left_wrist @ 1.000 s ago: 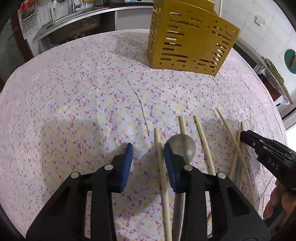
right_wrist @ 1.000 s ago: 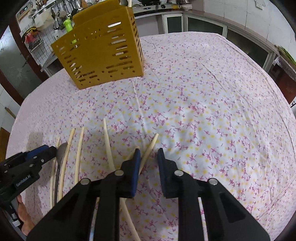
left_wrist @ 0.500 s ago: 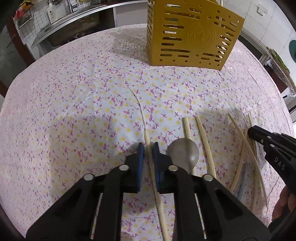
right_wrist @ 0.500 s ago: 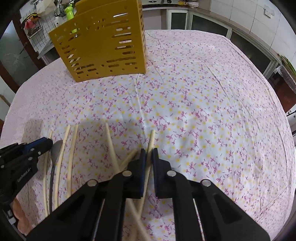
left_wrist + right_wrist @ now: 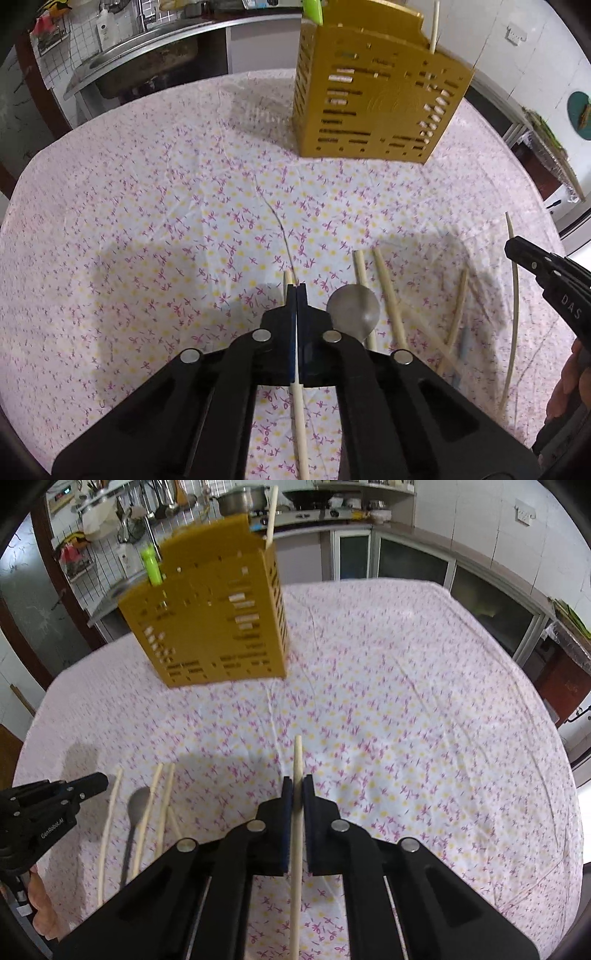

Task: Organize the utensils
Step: 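Carry the chopstick into the yellow holder with the left tool while the right tool inserts its chopstick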

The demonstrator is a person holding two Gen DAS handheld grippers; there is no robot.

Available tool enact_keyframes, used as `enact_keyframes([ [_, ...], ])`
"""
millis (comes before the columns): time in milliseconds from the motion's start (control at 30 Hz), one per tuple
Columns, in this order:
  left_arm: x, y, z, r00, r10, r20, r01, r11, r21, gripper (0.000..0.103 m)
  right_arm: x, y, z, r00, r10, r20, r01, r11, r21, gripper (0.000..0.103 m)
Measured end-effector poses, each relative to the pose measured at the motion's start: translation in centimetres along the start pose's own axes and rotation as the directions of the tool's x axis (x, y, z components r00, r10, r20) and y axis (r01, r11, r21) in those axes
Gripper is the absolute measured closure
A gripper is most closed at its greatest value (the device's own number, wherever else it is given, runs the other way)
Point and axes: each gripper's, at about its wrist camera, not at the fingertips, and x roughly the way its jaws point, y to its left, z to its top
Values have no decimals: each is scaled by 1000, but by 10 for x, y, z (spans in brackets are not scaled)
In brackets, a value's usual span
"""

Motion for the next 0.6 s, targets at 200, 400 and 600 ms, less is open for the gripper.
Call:
enact_keyframes([
  [200, -14, 2, 3, 999, -29, 15, 29, 1000, 4, 103, -14, -1, 5, 999, 24, 22, -23, 1000, -16, 97],
  [400, 5, -2, 1, 998, -20, -54, 21, 1000, 17, 103, -1, -3, -1, 1000, 20, -7, -20, 1000, -20, 97],
  [600, 22, -4, -1, 995, 16, -97, -14, 1000, 28, 103, 10, -6, -6, 999, 24, -29, -24, 1000, -12, 97],
])
